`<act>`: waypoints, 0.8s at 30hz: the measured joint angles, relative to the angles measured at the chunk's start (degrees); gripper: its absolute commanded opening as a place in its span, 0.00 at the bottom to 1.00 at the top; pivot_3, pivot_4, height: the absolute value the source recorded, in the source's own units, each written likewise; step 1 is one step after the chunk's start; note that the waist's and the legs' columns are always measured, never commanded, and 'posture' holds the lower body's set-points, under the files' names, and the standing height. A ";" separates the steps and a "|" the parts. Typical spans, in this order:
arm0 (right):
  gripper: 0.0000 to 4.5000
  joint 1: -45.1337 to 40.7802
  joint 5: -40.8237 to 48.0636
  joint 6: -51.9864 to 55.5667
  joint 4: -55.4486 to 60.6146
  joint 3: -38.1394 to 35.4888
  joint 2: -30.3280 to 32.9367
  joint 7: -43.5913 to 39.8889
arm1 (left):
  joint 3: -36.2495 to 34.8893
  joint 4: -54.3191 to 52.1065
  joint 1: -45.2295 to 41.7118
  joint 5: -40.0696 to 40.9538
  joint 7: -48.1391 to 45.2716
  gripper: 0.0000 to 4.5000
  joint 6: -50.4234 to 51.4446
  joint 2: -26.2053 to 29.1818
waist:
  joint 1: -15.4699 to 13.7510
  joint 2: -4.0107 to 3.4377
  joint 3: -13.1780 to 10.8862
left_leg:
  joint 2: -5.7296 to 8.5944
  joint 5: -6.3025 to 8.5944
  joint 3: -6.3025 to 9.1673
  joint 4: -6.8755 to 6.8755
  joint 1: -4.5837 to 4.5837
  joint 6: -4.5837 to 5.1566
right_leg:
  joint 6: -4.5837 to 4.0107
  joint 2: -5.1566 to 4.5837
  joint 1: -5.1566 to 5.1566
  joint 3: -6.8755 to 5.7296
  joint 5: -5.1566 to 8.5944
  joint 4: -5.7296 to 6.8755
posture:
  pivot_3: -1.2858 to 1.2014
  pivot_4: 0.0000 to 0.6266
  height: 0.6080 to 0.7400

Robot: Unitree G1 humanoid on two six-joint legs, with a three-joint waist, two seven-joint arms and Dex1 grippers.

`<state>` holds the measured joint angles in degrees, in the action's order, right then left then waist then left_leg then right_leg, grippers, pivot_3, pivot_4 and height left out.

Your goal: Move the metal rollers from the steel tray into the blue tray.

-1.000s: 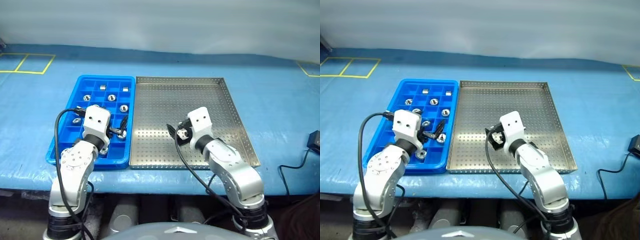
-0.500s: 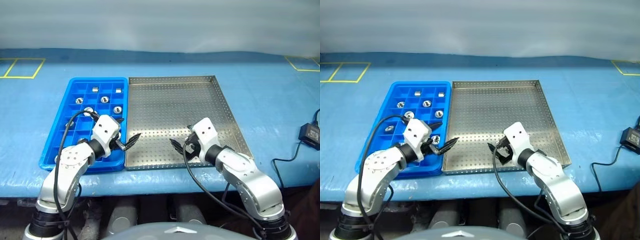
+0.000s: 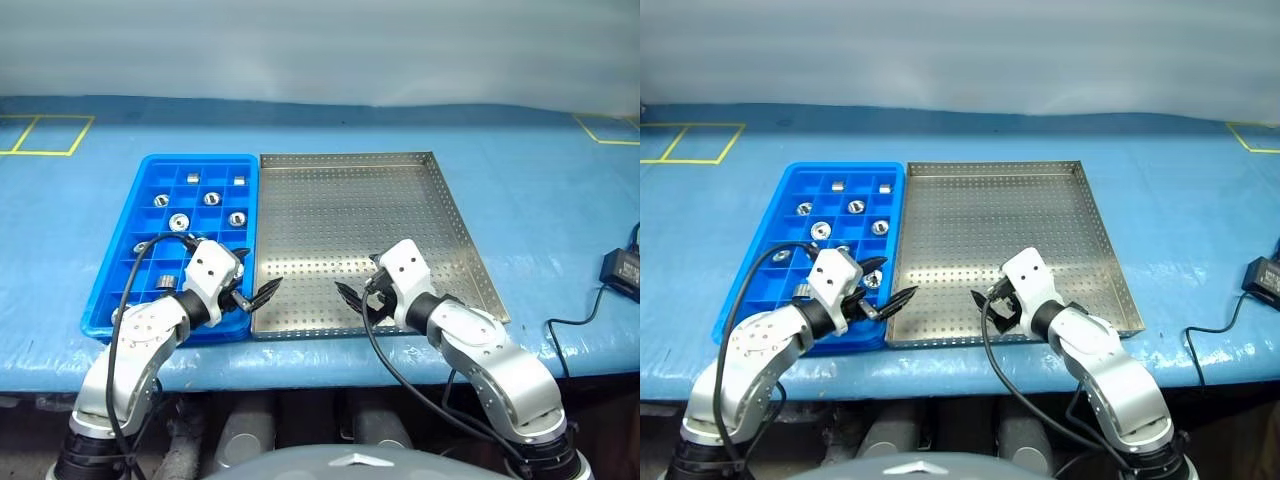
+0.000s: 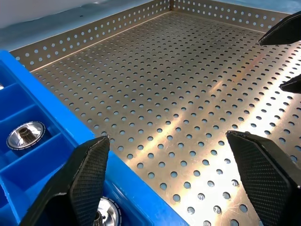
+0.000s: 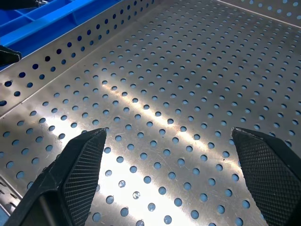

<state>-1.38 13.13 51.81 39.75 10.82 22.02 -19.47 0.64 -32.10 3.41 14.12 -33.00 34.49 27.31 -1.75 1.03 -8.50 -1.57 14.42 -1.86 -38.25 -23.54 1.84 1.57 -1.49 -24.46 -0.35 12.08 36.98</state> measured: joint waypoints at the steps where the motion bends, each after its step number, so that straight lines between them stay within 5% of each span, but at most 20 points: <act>1: 1.00 -0.06 -0.01 0.00 -0.01 0.06 0.00 0.00 | 0.00 -0.14 0.02 0.01 0.13 0.96 0.00 0.00 | -0.04 0.00 0.00 | 0.00 0.00 0.00 0.00 0.00 0.00 | 0.00 0.00 0.00 0.00 0.00 0.00 | 0.56 0.24 1.00; 24: 1.00 -0.07 -0.04 -0.04 -0.05 0.98 -0.20 1.16 | 0.46 -0.25 -0.18 0.51 0.37 0.96 0.00 1.11 | -0.05 0.00 0.00 | 0.01 0.00 -0.01 -0.01 0.00 0.00 | 0.00 0.00 0.01 0.01 -0.01 0.01 | 0.55 0.24 1.00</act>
<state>-1.45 13.10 51.77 39.70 11.80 21.83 -18.30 1.10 -32.35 3.22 14.63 -32.63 34.48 28.41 -1.80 1.03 -8.50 -1.56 14.42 -1.87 -38.26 -23.54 1.84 1.56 -1.49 -24.45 -0.34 12.08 36.99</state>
